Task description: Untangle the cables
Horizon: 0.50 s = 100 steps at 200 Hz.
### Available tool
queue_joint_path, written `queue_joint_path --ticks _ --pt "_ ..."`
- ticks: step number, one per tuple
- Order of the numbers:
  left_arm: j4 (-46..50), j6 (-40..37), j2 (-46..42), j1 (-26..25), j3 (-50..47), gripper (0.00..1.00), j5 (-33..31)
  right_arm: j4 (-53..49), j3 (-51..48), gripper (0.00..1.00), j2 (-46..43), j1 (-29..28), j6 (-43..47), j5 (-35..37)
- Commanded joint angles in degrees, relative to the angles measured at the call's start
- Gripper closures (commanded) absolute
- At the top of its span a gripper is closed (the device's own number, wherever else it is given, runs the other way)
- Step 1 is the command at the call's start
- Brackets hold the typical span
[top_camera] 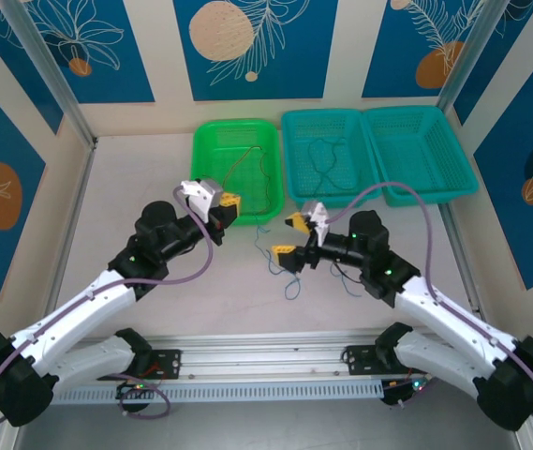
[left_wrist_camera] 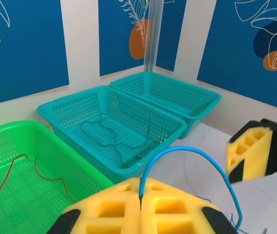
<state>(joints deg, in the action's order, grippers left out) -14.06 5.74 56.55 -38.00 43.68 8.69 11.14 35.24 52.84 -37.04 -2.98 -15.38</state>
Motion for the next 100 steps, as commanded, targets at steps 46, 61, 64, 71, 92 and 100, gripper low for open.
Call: queue_joint_path --ticks 46,61,64,71,92,100 --pt "-0.9 1.1 -1.0 0.2 1.3 1.00 0.2 27.7 1.8 0.76 21.6 -1.9 -0.7 3.4" --pt "0.7 0.8 -1.8 0.2 1.1 1.00 -2.2 28.5 2.7 1.00 21.7 -1.8 -2.7 2.4" --pt "1.2 0.6 -1.9 0.2 1.0 1.00 -2.9 28.3 2.9 1.00 21.3 -1.9 -3.0 2.2" --pt "2.2 0.4 -2.4 0.1 0.8 1.00 -4.6 27.3 3.3 1.00 20.3 -1.8 -4.0 1.7" --pt "2.6 0.5 -3.6 0.2 -1.4 0.62 -8.4 21.3 5.8 1.00 16.3 -1.5 -7.7 1.6" --pt "1.6 0.7 -4.0 0.1 -2.4 0.50 -8.3 17.5 7.8 1.00 14.8 -1.2 -8.9 1.8"
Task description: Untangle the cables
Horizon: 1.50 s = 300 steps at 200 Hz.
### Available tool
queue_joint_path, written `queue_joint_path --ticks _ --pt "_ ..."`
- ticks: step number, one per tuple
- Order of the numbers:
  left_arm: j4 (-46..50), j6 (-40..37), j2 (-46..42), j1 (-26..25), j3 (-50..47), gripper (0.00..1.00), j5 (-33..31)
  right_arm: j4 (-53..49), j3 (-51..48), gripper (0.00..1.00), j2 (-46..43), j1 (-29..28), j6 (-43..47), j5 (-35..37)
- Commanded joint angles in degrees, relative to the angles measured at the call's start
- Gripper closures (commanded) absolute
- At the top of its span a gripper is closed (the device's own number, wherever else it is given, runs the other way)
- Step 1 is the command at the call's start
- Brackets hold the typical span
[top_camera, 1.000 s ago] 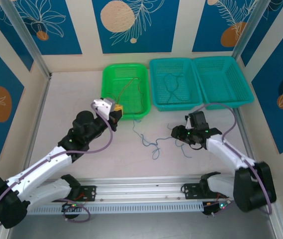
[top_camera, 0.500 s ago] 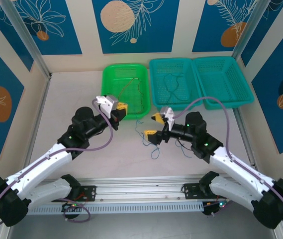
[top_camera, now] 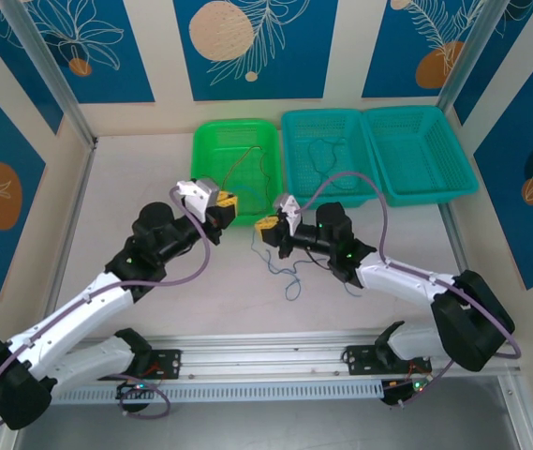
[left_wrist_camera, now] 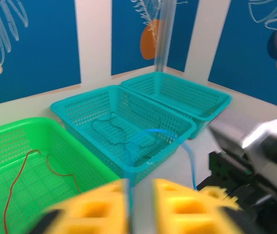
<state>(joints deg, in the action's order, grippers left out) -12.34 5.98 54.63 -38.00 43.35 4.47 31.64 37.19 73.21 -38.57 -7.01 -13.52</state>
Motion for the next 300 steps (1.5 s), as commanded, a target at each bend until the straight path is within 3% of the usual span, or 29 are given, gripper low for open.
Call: queue_joint_path --ticks 1,37,69,93,108,134,159,194,206,226,234,251,279,300 --pt "-0.3 0.4 -2.1 0.1 -2.3 0.48 -4.1 -3.4 6.1 1.00 -5.7 0.4 -5.0 0.1" --pt "-8.0 1.9 -1.2 0.2 -6.0 0.30 4.3 -8.8 10.8 1.00 -8.8 0.9 -10.4 5.1" --pt "-12.1 2.4 1.7 -0.1 -7.1 0.23 13.2 -15.9 17.3 1.00 -9.6 0.9 -14.9 10.7" --pt "-12.3 3.1 2.5 -0.6 -7.8 0.19 12.8 -21.0 21.1 1.00 -10.3 1.8 -18.9 17.1" --pt "-12.6 3.3 2.5 -0.6 -8.2 0.12 13.2 -22.8 22.9 1.00 -10.8 3.8 -22.8 18.8" --pt "-14.5 5.4 5.2 -0.8 -8.2 0.00 14.6 -25.6 27.3 1.00 -9.3 6.2 -28.6 12.5" --pt "-20.5 8.1 12.4 -2.0 -6.8 0.00 17.7 -26.8 30.3 1.00 -6.8 3.8 -31.8 7.9" --pt "-21.7 12.0 25.6 -4.0 0.6 0.03 8.0 -27.1 32.1 1.00 -7.4 0.9 -32.4 8.6" --pt "-25.6 13.5 29.5 -4.0 2.4 0.07 9.4 -28.0 33.1 1.00 -8.5 0.7 -32.7 9.2" --pt "-30.2 15.6 34.6 -4.4 6.0 0.33 14.9 -30.1 34.0 1.00 -10.7 0.7 -31.4 11.0" --pt "-29.7 15.5 35.5 -4.8 7.3 0.50 15.5 -31.0 33.6 1.00 -11.7 0.8 -30.7 12.6" --pt "-28.4 14.7 34.6 -5.1 7.9 1.00 13.5 -34.2 31.9 1.00 -13.9 1.5 -29.5 17.3" --pt "-22.6 12.9 28.1 -4.9 7.8 1.00 9.0 -41.7 26.7 1.00 -17.7 5.0 -29.7 24.7" --pt "-18.7 12.5 23.2 -4.8 9.0 1.00 8.9 -41.5 20.0 1.00 -21.0 8.1 -27.0 21.6"
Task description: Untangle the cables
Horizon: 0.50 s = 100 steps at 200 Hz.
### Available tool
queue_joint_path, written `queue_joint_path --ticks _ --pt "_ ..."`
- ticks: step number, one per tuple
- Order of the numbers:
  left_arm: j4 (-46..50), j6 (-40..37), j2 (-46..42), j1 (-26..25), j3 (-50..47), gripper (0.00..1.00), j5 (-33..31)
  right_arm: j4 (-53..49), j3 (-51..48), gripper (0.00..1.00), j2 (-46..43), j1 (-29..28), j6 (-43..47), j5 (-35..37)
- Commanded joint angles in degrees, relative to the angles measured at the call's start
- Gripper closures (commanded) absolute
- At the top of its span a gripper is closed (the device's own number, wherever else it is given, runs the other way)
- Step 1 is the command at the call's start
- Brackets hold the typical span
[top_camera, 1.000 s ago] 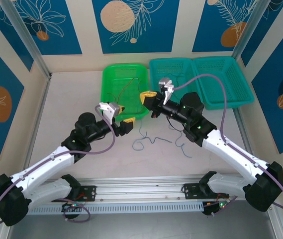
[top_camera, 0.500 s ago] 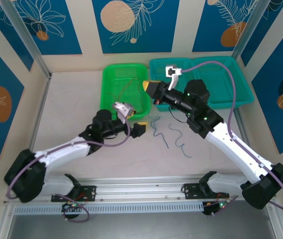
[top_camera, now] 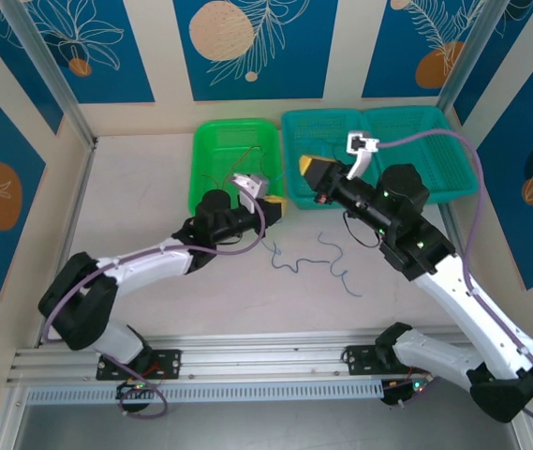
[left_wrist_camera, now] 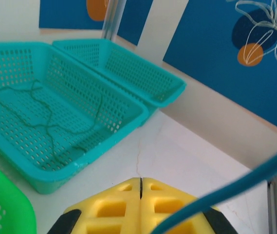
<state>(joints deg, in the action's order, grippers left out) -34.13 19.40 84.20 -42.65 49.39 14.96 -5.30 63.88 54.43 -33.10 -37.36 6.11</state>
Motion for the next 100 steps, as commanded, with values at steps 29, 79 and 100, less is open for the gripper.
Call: queue_joint_path --ticks 29,79,100 --pt "9.3 -2.1 -9.8 0.1 7.3 1.00 -1.5 4.9 -16.7 0.92 -6.1 2.8 14.9 -14.8" --pt "9.1 0.2 -7.8 -0.2 12.9 1.00 11.3 9.9 -21.2 0.64 -5.6 0.5 21.9 -16.5" --pt "9.7 0.3 -6.8 -0.7 13.2 1.00 12.8 12.1 -21.2 0.50 -5.5 0.4 23.4 -16.1"
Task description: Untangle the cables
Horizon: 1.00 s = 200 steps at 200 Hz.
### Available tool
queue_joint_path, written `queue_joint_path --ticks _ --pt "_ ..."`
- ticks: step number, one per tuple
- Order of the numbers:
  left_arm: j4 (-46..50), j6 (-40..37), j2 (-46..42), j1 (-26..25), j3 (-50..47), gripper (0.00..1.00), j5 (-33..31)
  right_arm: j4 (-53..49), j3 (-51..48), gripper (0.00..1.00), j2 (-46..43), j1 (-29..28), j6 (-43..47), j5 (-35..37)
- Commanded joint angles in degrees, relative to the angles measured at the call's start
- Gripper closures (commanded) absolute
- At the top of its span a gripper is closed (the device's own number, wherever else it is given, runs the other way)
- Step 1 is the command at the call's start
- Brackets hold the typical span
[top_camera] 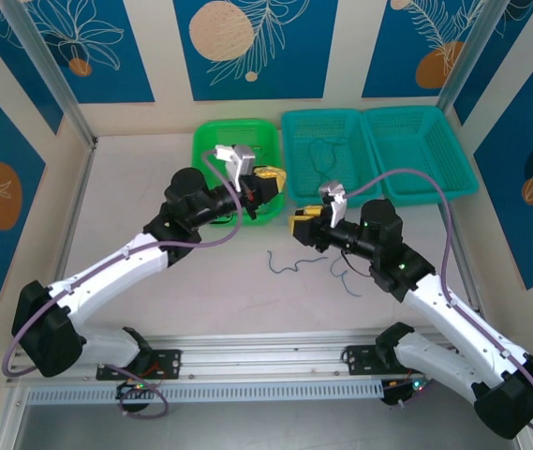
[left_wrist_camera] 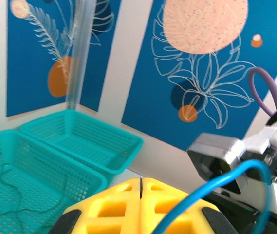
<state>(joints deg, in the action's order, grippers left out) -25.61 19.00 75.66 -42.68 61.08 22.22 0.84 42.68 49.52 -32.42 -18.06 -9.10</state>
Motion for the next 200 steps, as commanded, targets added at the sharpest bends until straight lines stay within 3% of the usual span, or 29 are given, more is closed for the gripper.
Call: queue_joint_path --ticks 1,74,108,140,178,200 --pt "1.3 0.6 1.7 -0.7 1.5 1.00 5.5 5.9 0.1 0.49 -0.5 -0.2 4.3 -0.9" --pt "3.7 -1.1 1.9 -0.9 1.2 1.00 6.3 -2.5 1.3 0.10 -5.0 -0.6 19.2 -7.1" --pt "3.8 -2.1 1.9 -1.7 1.5 1.00 9.2 3.0 0.4 0.09 -4.9 -0.8 22.6 3.7" --pt "4.1 -2.6 1.6 -2.8 1.8 1.00 10.7 12.3 -1.9 0.09 -2.2 -0.8 30.5 1.8" --pt "4.9 -4.1 1.4 -3.9 2.3 1.00 10.1 16.6 0.1 0.10 3.6 -0.8 31.1 1.9" --pt "4.4 -3.6 1.1 -3.9 2.3 1.00 9.3 17.6 -0.4 0.22 5.8 -0.7 31.1 -0.3"
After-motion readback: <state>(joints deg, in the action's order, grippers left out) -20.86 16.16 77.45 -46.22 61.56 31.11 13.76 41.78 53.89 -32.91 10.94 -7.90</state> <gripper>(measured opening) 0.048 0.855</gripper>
